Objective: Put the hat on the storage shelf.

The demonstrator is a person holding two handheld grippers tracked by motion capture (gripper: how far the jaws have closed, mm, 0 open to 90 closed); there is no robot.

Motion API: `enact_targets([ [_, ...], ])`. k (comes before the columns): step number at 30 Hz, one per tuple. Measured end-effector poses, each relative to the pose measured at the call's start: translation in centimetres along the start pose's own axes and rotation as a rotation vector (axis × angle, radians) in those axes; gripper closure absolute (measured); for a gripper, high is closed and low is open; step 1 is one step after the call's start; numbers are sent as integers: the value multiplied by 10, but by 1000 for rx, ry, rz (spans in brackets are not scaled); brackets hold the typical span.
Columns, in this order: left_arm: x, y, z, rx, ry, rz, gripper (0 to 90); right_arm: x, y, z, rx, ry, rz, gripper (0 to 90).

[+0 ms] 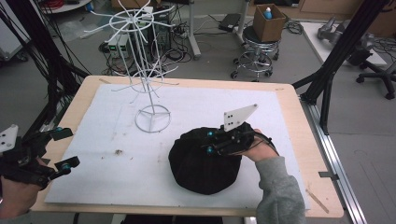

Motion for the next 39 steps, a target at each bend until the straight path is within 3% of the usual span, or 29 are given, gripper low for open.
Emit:
enact_targets([
  [14,2,1,1,4,1,-8,18,-19,40,29,90,-6,81,677],
  [20,2,1,1,2,-4,-7,18,-25,63,42,88,-21,93,677],
  [27,2,3,4,12,-9,-3,18,-30,90,51,78,-5,115,677],
  [39,-3,3,4,16,-8,8,18,-27,124,72,89,-11,129,676],
])
Point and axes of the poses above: each handheld gripper's, and its own axes: z roughly backward along the jaws, y roughly out of its top, x roughly to its right, the point moved 3 cm from there along -z, roughly forward along the jaws, and after that the axes turned 15 degrees about y, right-handed, at the moved point
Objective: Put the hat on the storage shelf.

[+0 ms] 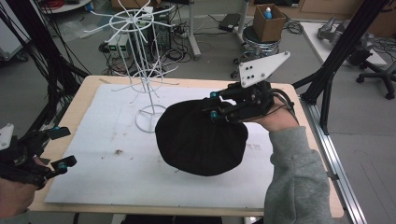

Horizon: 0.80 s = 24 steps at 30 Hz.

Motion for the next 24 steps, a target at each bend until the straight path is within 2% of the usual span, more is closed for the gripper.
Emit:
enact_targets([
  [6,-1,1,2,3,4,0,18,4,17,8,26,-12,16,676],
  [12,-3,2,4,10,5,6,18,5,35,16,26,-27,35,676],
  [24,-7,0,6,11,12,16,18,17,75,34,59,-49,64,676],
])
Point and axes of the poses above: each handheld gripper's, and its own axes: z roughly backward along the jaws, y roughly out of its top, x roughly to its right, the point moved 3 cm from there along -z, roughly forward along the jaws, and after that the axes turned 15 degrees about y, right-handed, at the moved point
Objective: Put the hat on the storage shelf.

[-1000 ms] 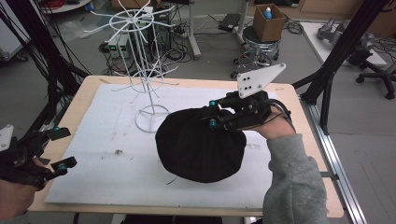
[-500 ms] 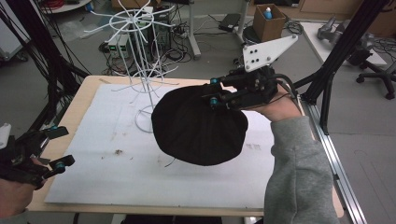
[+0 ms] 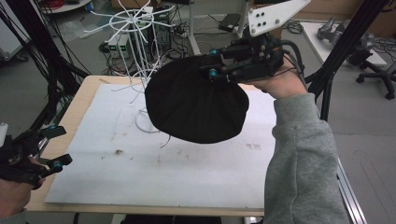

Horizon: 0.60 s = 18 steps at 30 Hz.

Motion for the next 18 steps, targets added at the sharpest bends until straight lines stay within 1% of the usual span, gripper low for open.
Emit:
enact_targets([
  [2,-1,0,0,-1,1,4,18,2,4,2,4,-10,8,675],
  [3,-2,-1,0,-3,2,2,18,4,6,4,14,-13,12,676],
  [4,-2,-1,1,-3,3,4,18,7,8,7,24,-29,1,676],
  [5,-2,-1,1,-2,4,4,18,9,9,9,29,-32,3,676],
  [8,-3,-1,3,-1,9,7,18,13,16,11,27,-33,17,676],
  [9,-3,-1,3,0,8,7,18,13,17,12,23,-34,12,676],
  [12,-4,-2,4,-1,14,10,18,16,25,13,28,-32,22,676],
  [15,-6,-3,5,-2,17,11,18,18,32,16,49,-30,27,676],
  [18,-7,-2,6,0,22,15,18,21,38,21,64,-42,32,675],
])
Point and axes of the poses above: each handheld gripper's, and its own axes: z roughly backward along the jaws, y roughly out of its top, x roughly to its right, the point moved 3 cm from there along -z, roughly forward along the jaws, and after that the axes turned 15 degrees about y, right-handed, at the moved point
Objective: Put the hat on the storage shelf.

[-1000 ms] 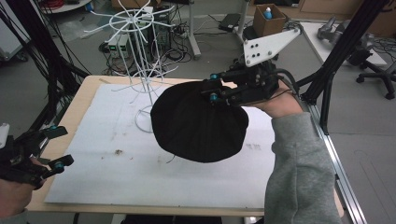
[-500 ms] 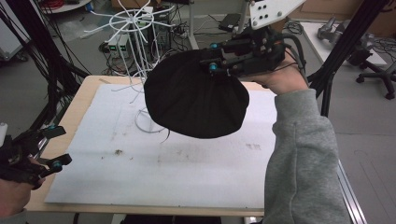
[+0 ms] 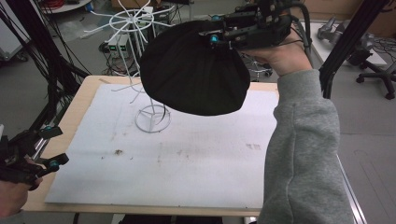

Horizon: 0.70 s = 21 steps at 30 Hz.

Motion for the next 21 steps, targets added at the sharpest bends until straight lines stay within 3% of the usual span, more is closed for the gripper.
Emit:
enact_targets([
  [14,-3,-1,-2,3,-3,15,18,9,17,22,31,-91,-17,675],
  [21,-5,-2,-3,-1,-4,20,18,15,26,29,46,-104,0,675],
])
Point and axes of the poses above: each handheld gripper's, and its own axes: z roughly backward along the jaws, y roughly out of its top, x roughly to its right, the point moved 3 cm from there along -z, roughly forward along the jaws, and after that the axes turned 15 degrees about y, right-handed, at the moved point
